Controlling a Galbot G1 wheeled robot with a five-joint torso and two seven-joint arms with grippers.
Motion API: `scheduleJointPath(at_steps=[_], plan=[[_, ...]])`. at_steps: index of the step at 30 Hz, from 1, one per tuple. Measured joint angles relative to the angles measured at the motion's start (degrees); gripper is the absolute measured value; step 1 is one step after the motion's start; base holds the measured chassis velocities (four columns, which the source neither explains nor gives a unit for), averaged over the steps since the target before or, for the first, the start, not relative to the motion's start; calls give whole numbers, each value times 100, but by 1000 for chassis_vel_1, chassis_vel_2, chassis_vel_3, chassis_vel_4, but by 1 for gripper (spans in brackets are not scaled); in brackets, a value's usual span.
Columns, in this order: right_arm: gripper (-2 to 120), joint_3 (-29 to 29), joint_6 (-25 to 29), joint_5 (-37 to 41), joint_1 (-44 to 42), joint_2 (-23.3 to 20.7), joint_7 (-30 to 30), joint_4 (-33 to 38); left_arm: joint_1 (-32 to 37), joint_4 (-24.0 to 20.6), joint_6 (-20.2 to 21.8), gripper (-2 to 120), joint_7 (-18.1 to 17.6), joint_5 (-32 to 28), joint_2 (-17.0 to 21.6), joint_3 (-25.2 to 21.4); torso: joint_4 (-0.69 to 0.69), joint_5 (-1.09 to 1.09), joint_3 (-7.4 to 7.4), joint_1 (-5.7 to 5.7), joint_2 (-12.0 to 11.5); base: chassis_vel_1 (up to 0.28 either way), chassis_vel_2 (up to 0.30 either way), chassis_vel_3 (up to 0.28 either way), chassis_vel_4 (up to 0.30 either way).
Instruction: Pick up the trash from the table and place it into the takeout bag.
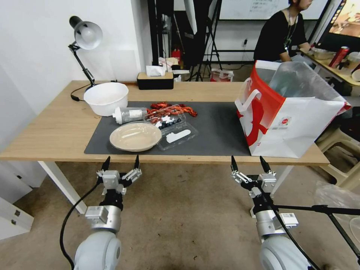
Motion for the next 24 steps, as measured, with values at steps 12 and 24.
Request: scheduleJointPath(at_steps=[12, 24], plan=[[100, -62, -3, -6, 109, -27, 14, -6, -702, -301, 1648, 98, -1338, -2583, 387, -43, 1, 1, 0, 0, 0, 0, 0, 0, 0], [100, -91, -14, -41, 148, 10, 17, -18, -1124, 154, 1794, 92, -1513, -2793, 560, -35, 1, 0, 0, 1, 0, 0, 0, 0, 0]])
